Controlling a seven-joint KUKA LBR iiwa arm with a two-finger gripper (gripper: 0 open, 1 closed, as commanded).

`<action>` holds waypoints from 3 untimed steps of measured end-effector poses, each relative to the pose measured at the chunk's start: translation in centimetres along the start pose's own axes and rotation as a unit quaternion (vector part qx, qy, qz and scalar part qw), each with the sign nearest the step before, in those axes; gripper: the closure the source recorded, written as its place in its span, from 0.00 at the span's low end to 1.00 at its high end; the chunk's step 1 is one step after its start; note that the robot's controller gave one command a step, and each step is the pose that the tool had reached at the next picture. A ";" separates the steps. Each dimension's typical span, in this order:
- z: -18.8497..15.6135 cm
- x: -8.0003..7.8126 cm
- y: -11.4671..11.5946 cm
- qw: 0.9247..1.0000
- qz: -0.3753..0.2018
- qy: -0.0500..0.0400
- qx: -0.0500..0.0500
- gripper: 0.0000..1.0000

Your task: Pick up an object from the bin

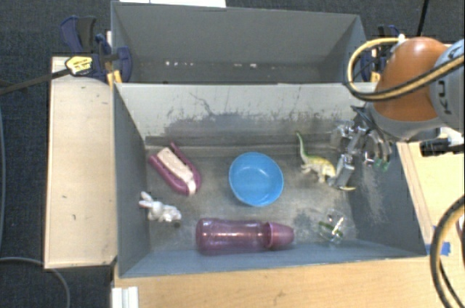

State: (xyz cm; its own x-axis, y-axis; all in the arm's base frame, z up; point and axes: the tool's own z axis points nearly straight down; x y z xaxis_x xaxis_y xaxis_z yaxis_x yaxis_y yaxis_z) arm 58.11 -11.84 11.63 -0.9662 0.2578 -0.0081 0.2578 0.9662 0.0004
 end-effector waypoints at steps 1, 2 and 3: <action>1.1 0.5 1.5 0.999 0.031 0.006 0.000 0.00; 1.0 0.6 3.5 0.998 0.068 0.000 0.000 0.00; 4.8 0.9 4.6 0.997 0.083 0.006 0.000 0.00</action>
Offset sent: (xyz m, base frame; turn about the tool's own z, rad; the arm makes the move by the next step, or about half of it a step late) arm 0.0038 0.0412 -0.0156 0.1592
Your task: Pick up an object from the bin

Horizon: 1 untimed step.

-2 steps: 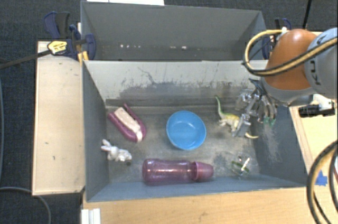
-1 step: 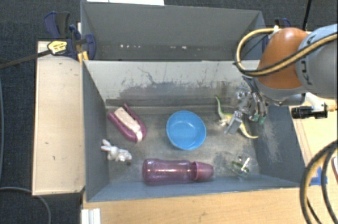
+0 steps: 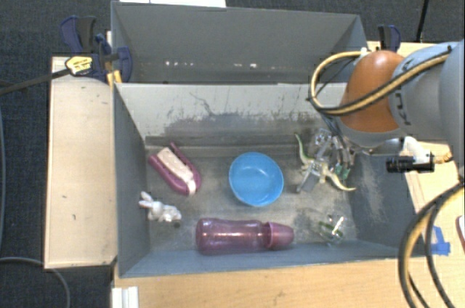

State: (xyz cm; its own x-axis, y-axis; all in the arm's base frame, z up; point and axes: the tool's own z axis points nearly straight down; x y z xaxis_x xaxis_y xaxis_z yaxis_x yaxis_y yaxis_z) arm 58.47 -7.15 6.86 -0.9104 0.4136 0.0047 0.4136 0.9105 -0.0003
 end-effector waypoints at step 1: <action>-0.2 -0.5 -0.4 1.000 0.025 -0.004 -0.001 1.00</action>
Offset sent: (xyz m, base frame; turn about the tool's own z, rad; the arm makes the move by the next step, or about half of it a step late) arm 0.0000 0.0000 0.0000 0.0000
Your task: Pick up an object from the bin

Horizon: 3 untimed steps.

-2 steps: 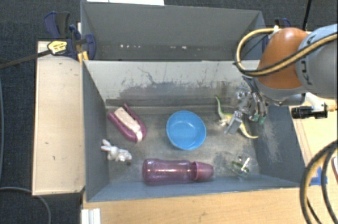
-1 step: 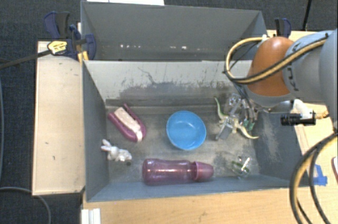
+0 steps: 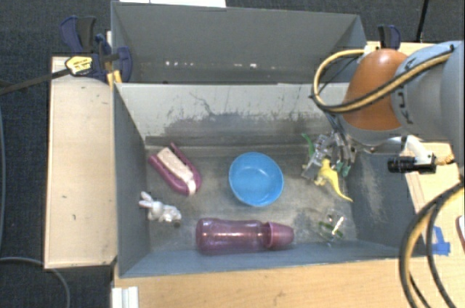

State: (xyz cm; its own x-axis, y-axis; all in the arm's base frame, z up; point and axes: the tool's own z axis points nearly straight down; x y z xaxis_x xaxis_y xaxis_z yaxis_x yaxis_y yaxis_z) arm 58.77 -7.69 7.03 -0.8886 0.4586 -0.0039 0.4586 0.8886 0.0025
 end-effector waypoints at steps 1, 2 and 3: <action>0.0 0.0 0.0 1.000 0.002 0.000 0.000 1.00; -0.4 0.1 -0.1 1.000 0.002 0.000 0.000 1.00; -2.3 0.2 -0.1 1.000 0.000 0.004 0.001 1.00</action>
Offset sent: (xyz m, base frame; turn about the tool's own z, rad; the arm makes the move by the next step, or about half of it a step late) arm 0.0000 0.0000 0.0607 0.0000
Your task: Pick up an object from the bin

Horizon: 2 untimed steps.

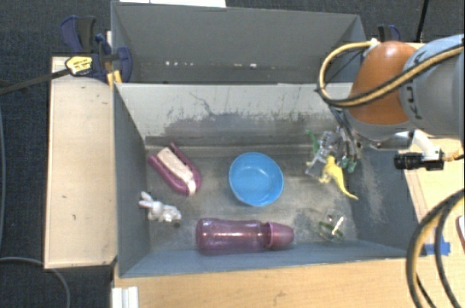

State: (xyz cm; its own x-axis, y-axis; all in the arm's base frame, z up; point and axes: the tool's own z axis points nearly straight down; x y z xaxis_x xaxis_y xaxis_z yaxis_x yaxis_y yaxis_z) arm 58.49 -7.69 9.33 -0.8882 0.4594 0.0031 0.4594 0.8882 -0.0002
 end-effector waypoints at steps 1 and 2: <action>-2.5 -0.2 0.1 1.000 -0.001 -0.003 -0.001 1.00; -4.3 -0.3 0.1 1.000 -0.002 -0.005 -0.002 1.00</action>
Offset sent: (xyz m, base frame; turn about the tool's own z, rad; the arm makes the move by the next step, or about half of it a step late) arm 0.0000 -0.0001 0.0771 0.0000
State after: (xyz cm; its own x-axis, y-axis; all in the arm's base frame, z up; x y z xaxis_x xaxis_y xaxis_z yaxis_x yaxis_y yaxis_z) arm 58.77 -7.76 13.59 -0.8898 0.4563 -0.0064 0.4563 0.8898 0.0031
